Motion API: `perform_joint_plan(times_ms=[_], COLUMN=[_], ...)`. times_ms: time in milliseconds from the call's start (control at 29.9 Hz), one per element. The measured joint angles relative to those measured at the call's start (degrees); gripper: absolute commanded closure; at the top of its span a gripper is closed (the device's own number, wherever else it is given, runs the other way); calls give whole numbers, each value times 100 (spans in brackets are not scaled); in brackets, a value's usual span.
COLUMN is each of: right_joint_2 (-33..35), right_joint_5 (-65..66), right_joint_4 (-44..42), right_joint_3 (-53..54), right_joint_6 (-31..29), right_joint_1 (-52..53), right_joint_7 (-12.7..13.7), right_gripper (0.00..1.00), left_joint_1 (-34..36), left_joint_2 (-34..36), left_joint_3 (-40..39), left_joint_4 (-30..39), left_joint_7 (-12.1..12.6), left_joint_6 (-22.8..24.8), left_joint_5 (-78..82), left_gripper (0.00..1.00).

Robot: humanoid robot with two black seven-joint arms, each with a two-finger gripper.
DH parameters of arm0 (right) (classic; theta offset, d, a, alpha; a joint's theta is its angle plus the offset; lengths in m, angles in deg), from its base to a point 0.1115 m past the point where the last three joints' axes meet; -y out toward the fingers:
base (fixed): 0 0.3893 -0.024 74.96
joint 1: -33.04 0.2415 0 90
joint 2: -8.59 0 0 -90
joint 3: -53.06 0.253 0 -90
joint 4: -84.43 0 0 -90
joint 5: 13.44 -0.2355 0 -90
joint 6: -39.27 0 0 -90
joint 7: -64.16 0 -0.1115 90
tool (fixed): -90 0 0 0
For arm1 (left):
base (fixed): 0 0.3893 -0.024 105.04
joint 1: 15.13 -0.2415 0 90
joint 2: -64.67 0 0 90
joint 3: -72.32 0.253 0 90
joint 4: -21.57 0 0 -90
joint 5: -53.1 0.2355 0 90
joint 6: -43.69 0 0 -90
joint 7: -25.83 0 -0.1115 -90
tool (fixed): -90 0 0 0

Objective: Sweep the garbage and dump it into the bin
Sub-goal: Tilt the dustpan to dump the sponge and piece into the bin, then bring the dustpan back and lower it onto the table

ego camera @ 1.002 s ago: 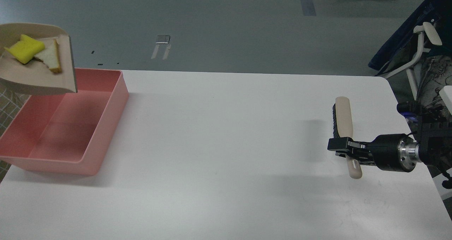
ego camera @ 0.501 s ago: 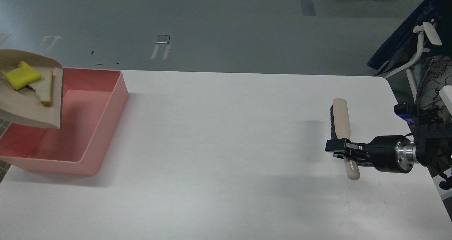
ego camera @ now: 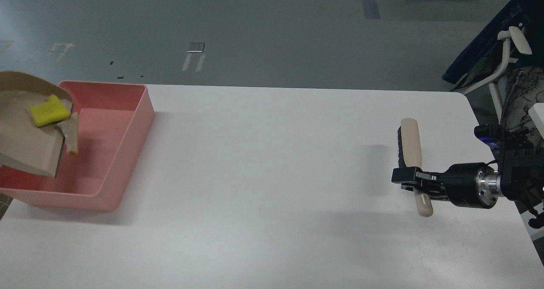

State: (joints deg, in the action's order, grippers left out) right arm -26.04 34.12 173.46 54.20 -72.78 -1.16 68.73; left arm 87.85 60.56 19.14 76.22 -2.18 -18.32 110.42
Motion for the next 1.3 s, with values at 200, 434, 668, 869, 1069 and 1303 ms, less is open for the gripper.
perform_joint_plan(times_ms=[200,434,668,869,1069,1303], right_joint_2=[-8,-5,-104,-139,-141,-111], right_joint_5=[0,0,4,74,93,198], right_joint_4=[0,0,-7,-18,-20,-19], right_joint_3=[-1,-1,-23,-27,-45,-66], right_joint_6=[0,0,0,0,0,-1], right_joint_1=[-3,-7,-1,1,1,-41], right_joint_7=[0,0,7,10,10,9], right_gripper=[100,100,100,100,100,100], left_joint_1=[61,80,526,949,1287,1300], left_joint_2=[258,274,180,-405,-1391,-2754], left_joint_3=[-35,-106,-169,-169,-140,-56], left_joint_4=[342,371,372,553,1378,2273], left_joint_7=[0,0,0,112,723,1427], left_joint_6=[0,-198,-399,-26,-376,-1380], left_joint_5=[5,-46,-1010,-2224,-2375,-1899], left_gripper=[100,100,100,100,100,100])
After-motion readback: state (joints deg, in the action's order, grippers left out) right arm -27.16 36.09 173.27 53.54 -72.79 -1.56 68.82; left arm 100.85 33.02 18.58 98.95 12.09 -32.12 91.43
